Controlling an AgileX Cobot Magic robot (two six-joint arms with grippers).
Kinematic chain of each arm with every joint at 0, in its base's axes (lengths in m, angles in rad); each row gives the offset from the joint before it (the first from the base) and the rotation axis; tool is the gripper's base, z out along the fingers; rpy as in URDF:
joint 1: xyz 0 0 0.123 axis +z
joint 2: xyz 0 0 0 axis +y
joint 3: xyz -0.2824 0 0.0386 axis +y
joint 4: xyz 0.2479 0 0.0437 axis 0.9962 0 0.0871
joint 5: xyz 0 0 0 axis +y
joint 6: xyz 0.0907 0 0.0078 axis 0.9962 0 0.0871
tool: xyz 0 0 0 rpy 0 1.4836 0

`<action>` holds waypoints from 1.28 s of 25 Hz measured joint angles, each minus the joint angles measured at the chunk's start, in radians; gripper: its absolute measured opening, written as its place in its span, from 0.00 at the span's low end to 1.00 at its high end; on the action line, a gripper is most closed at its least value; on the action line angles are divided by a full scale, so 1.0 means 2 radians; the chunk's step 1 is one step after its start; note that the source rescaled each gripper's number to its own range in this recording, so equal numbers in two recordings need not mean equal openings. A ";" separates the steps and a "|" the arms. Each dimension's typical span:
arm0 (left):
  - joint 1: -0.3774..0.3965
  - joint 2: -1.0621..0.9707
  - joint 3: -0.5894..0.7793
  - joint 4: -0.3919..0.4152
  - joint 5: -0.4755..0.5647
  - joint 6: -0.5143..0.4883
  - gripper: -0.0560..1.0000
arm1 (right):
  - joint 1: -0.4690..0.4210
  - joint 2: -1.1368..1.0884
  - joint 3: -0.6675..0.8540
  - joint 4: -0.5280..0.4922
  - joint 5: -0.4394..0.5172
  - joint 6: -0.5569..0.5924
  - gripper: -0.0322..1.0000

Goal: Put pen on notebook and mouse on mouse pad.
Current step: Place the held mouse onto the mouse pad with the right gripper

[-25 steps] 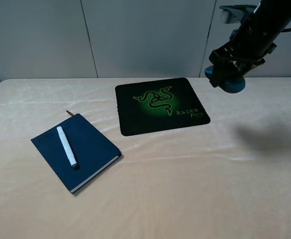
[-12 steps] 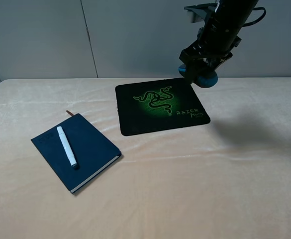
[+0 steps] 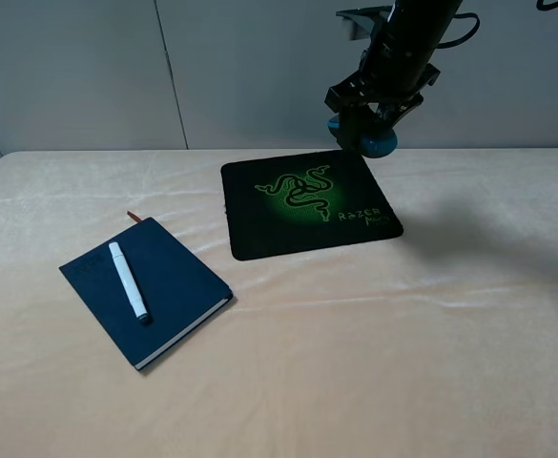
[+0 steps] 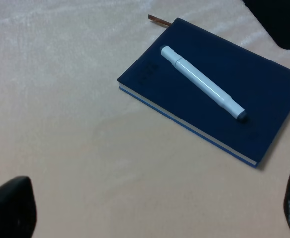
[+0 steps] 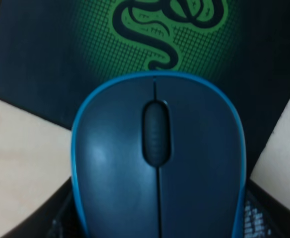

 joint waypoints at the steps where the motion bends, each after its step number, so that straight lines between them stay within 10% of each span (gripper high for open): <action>1: 0.000 0.000 0.000 0.000 0.000 0.000 1.00 | 0.000 0.005 -0.005 0.000 0.000 0.000 0.03; 32: 0.000 0.000 0.000 0.000 0.000 0.000 1.00 | 0.000 0.161 -0.074 0.047 -0.087 0.001 0.03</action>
